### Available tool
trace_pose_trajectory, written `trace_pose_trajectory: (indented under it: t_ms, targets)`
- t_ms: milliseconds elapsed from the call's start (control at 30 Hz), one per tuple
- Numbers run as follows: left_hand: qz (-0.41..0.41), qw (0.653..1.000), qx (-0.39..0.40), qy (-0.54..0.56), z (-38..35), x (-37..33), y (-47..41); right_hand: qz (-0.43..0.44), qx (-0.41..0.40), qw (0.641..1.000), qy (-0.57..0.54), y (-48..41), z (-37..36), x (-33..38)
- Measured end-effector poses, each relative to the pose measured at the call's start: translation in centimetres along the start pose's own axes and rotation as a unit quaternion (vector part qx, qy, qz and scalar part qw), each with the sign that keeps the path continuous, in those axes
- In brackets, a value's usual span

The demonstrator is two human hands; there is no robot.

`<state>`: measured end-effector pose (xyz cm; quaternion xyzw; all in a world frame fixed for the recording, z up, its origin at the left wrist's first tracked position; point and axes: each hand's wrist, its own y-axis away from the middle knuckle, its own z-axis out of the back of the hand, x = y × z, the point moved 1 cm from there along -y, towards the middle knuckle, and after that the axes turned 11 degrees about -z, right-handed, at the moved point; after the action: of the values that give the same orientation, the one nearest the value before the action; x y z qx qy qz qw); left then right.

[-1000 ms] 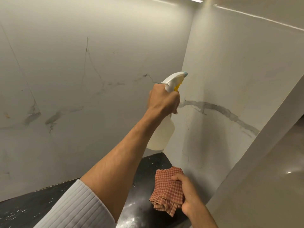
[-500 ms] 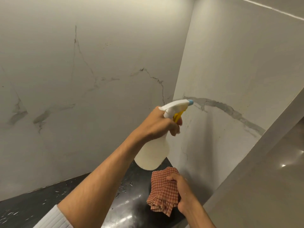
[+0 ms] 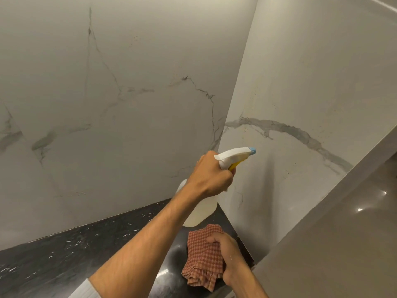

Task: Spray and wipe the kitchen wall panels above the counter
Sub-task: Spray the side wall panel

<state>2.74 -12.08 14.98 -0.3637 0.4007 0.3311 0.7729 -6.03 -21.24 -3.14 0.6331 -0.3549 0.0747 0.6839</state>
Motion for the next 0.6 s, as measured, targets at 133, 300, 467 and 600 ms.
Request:
trace_pose_trajectory:
  t_ms: [133, 300, 467, 600]
  targets:
    - [0.020, 0.998, 0.051, -0.016, 0.5, 1.3, 0.3, -0.043, -0.013, 0.999, 0.012, 0.6, 0.0, -0.8]
    - [0.073, 0.996, -0.030, -0.027, -0.1, 3.4, 2.1, -0.054, -0.004, 0.999, -0.003, 1.3, 0.6, -1.9]
    - [0.094, 0.994, -0.046, 0.033, 0.0, 4.7, 3.4, -0.034, -0.010, 0.999, -0.036, 1.8, 0.9, -2.1]
    - [0.104, 0.993, -0.058, 0.022, -0.1, 5.1, 3.7, 0.003, -0.030, 0.998, -0.063, 2.6, 1.3, -1.0]
